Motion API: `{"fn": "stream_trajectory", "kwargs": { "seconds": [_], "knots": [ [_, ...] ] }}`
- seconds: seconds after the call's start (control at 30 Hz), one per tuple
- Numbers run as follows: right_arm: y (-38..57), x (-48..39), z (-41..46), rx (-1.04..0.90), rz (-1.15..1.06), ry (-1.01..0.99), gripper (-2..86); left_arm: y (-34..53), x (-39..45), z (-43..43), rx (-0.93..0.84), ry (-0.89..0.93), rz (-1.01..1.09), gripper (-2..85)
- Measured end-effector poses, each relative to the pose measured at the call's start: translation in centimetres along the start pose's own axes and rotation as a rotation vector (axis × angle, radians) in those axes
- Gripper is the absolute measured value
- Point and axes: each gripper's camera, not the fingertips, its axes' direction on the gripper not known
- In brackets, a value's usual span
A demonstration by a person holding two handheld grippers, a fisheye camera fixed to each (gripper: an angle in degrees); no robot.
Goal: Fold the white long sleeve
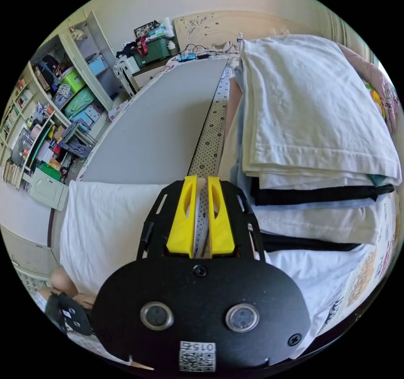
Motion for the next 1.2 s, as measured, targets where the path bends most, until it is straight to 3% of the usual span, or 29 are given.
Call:
{"fn": "stream_trajectory", "kwargs": {
  "seconds": [0.13, 0.33, 0.47, 0.53, 0.67, 0.8, 0.87, 1.0, 1.1, 1.2],
  "knots": [
    [2.0, -2.6, -6.8, 0.115, -0.068, -0.011, 5.4, 1.0, -0.5, -2.6, 0.078, 0.014, -0.006, 1.3],
    [10.1, -9.6, -17.2, 0.204, -0.301, -0.231, 5.6, 5.4, -0.4, -8.8, 0.144, 0.005, 0.063, 5.2],
    [14.1, -16.0, -21.6, 0.197, -0.534, -0.167, 6.1, 9.3, -0.1, -11.9, 0.179, -0.055, 0.043, 5.7],
    [14.5, -19.2, -23.4, 0.158, -0.649, -0.12, 6.5, 10.8, 0.1, -12.8, 0.182, -0.073, 0.02, 5.8],
    [13.9, -25.2, -26.1, -0.114, -0.867, -0.105, 7.8, 16.7, 1.1, -13.7, 0.192, -0.068, -0.104, 5.9],
    [12.3, -28.0, -28.5, -0.174, -0.861, -0.063, 8.3, 20.5, 3.6, -16.5, 0.328, -0.141, -0.131, 2.2],
    [11.5, -29.3, -29.5, -0.198, -0.862, -0.021, 8.6, 20.2, 4.1, -16.6, 0.253, -0.222, -0.198, 2.8],
    [10.8, -32.8, -31.4, -0.286, -0.948, 0.056, 8.7, 20.9, 4.6, -13.2, 0.103, -0.125, -0.192, 5.4],
    [10.4, -35.1, -32.6, -0.328, -0.982, 0.145, 8.4, 22.9, 4.4, -11.7, 0.061, -0.241, -0.262, 7.2],
    [9.2, -36.5, -34.7, -0.308, -0.968, 0.184, 6.9, 24.2, 4.9, -11.7, 0.079, -0.191, -0.252, 8.0]
  ]
}}
